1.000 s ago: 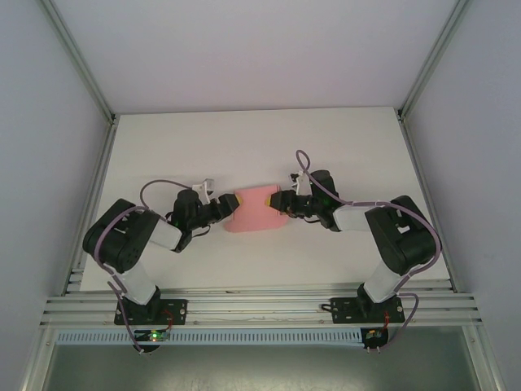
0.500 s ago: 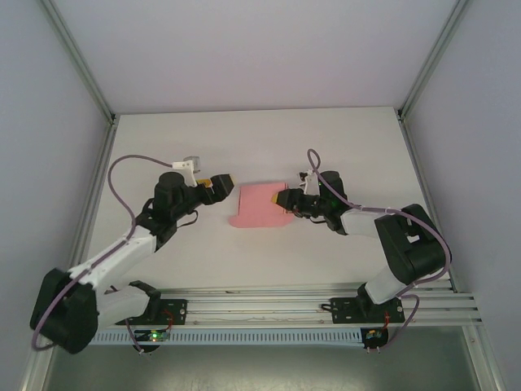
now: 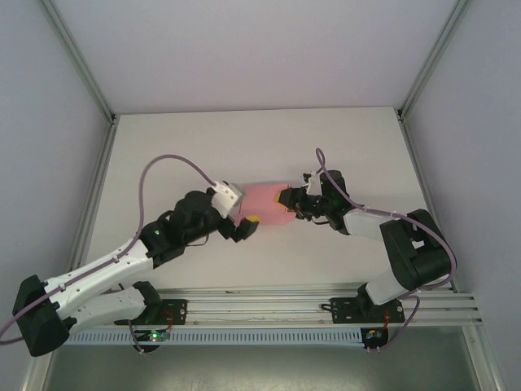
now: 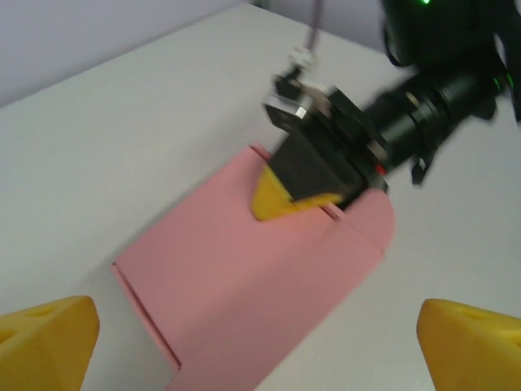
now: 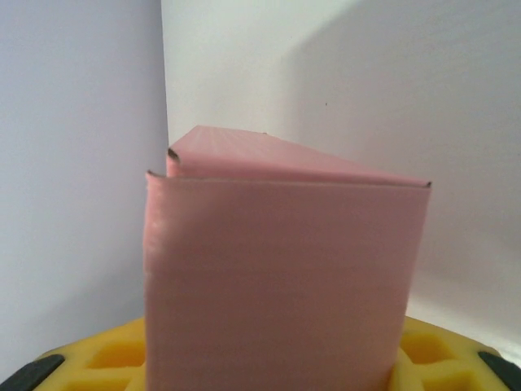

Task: Assemble paper box

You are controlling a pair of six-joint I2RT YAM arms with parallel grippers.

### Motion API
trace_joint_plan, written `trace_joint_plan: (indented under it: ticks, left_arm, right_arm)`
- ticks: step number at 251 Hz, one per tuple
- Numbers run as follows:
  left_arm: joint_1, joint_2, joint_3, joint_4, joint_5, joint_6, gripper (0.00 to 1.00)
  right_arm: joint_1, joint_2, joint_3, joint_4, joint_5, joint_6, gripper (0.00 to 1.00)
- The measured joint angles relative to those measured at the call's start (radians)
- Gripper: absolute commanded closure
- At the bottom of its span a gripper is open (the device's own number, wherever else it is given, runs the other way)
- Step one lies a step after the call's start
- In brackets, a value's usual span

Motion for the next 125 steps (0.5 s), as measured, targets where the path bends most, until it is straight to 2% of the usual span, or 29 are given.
trace_joint_plan:
  ticks: [28, 65, 125]
  left_arm:
    - [-0.112, 0.049, 0.002, -0.012, -0.096, 0.128, 0.0]
    - [-0.231, 0.179, 0.013, -0.021, -0.283, 0.292, 0.0]
    - [-0.26, 0.345, 0.013, 0.007, -0.483, 0.451, 0.0]
  right_arm:
    - [0.0, -0.011, 0.0, -0.034, -0.002, 0.027, 0.68]
    - [-0.013, -0.024, 0.0, -0.091, -0.037, 0.064, 0.68]
    - [-0.019, -0.033, 0.017, -0.164, -0.095, 0.14, 0.68]
